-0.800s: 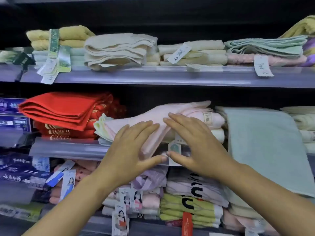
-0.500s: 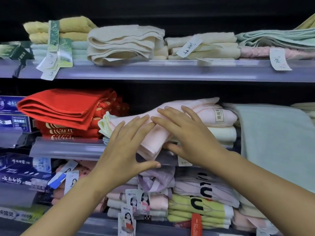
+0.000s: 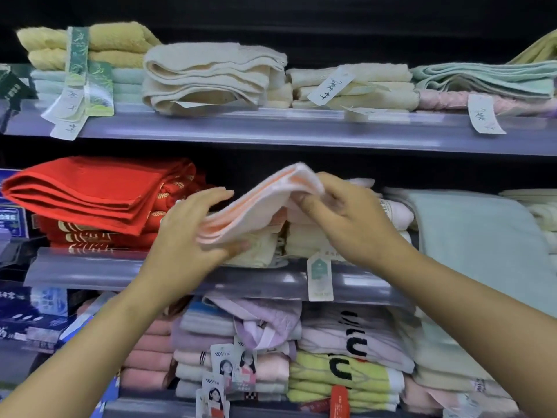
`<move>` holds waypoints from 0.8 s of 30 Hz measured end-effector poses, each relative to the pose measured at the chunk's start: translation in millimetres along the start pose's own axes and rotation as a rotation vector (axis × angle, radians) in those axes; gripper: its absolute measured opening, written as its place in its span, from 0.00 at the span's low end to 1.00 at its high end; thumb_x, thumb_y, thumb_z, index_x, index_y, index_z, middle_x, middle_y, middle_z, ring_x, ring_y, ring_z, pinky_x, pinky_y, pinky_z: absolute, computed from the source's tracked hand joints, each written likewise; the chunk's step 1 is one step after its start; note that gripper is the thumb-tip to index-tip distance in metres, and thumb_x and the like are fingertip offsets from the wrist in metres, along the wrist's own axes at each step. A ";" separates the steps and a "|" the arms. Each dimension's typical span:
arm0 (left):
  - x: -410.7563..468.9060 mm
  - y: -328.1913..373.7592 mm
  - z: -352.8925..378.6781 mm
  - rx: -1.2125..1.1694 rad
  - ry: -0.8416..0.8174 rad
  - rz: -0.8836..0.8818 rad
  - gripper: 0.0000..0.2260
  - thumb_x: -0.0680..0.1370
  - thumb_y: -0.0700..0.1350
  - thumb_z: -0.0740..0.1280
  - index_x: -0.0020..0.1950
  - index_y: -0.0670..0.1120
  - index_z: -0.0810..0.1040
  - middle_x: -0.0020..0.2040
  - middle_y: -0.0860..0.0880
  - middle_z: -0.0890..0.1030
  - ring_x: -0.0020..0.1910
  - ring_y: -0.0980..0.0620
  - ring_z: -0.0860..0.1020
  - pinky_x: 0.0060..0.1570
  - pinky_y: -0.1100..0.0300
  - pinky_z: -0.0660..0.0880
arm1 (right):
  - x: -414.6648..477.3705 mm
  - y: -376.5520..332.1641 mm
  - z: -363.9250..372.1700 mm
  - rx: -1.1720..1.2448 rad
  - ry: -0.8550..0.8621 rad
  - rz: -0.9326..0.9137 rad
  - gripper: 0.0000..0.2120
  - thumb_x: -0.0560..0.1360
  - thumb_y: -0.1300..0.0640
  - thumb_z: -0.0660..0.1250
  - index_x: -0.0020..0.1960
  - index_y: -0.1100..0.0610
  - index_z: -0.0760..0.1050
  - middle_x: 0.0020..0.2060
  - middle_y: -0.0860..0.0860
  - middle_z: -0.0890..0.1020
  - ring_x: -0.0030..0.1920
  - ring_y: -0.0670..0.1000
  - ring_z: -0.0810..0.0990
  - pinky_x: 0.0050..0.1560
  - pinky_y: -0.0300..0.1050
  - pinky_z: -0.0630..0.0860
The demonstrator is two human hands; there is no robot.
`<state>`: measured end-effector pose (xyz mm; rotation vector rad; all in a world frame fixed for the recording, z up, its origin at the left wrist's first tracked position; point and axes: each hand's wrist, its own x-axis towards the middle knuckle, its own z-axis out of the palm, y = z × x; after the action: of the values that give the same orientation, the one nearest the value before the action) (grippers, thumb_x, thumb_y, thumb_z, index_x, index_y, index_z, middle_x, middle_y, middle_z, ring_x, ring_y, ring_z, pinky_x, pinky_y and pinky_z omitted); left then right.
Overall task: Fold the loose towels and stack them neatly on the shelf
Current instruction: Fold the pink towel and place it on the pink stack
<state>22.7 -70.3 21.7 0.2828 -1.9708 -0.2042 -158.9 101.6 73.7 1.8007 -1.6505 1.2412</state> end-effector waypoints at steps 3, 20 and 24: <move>21.0 10.3 1.7 -0.393 0.017 -0.146 0.10 0.73 0.47 0.76 0.53 0.52 0.83 0.46 0.60 0.85 0.44 0.61 0.80 0.46 0.67 0.73 | -1.1 4.8 -16.0 0.180 0.033 0.133 0.17 0.81 0.46 0.63 0.50 0.59 0.81 0.44 0.60 0.82 0.45 0.59 0.79 0.44 0.54 0.75; 84.1 96.5 24.0 -1.013 0.085 -0.315 0.10 0.74 0.53 0.70 0.48 0.47 0.83 0.42 0.51 0.88 0.44 0.51 0.86 0.40 0.54 0.82 | -4.1 7.7 -80.8 0.507 0.347 0.292 0.34 0.76 0.41 0.66 0.44 0.76 0.70 0.40 0.58 0.75 0.41 0.53 0.73 0.44 0.51 0.69; 93.0 96.5 35.4 -0.882 -0.086 -0.503 0.15 0.75 0.57 0.72 0.50 0.45 0.84 0.43 0.49 0.89 0.46 0.47 0.86 0.46 0.53 0.81 | -13.2 27.5 -80.6 0.520 0.346 0.548 0.26 0.77 0.44 0.68 0.48 0.71 0.77 0.38 0.64 0.78 0.37 0.52 0.76 0.38 0.45 0.71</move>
<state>-56.0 -4.4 114.9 0.1764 -1.6717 -1.3741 -210.6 166.1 98.2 1.2809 -1.7762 2.2503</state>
